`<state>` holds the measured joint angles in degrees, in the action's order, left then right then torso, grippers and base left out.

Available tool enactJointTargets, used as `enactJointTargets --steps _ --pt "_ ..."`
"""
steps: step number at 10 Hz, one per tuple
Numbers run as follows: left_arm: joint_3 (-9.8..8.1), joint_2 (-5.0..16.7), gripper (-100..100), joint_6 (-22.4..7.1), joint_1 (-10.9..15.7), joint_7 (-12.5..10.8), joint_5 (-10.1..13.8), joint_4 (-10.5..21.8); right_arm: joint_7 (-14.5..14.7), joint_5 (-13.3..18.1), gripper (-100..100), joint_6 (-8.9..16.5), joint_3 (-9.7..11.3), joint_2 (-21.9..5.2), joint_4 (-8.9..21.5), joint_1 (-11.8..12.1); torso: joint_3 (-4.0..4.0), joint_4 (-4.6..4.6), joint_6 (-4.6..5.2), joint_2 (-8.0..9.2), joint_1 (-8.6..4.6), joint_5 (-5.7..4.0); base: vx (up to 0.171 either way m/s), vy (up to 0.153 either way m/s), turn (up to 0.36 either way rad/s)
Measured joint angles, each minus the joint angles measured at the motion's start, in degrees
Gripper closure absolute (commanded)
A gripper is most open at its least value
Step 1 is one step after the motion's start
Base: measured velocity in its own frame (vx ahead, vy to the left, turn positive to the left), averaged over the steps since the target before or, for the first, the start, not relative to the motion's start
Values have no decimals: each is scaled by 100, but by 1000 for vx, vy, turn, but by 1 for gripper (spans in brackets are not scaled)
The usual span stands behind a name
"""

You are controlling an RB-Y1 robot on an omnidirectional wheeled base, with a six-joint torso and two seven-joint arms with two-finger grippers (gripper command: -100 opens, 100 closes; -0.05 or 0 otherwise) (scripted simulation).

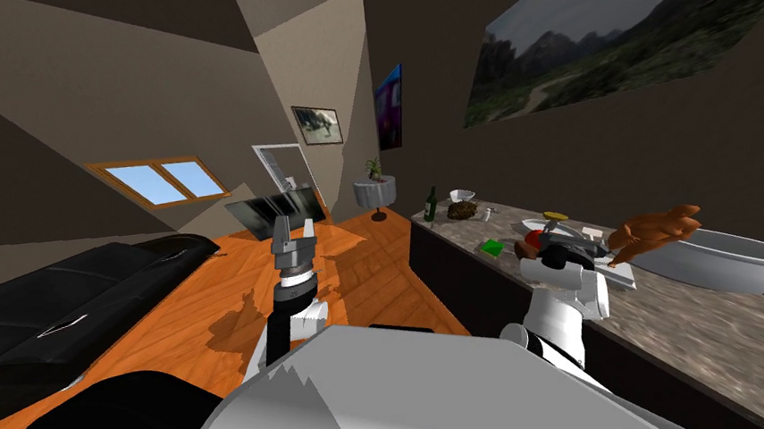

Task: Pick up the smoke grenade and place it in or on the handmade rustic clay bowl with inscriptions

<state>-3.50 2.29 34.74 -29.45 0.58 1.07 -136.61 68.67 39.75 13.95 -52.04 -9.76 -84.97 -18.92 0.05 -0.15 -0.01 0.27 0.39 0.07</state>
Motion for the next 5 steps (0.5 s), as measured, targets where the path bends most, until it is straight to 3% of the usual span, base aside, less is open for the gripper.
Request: enactJointTargets --steps 5 --pt "0 0 0 0 0 0 0 0 0 0 0 -2 -1 0 0 1 -7 -3 -1 -12 2 1 0 0 0"
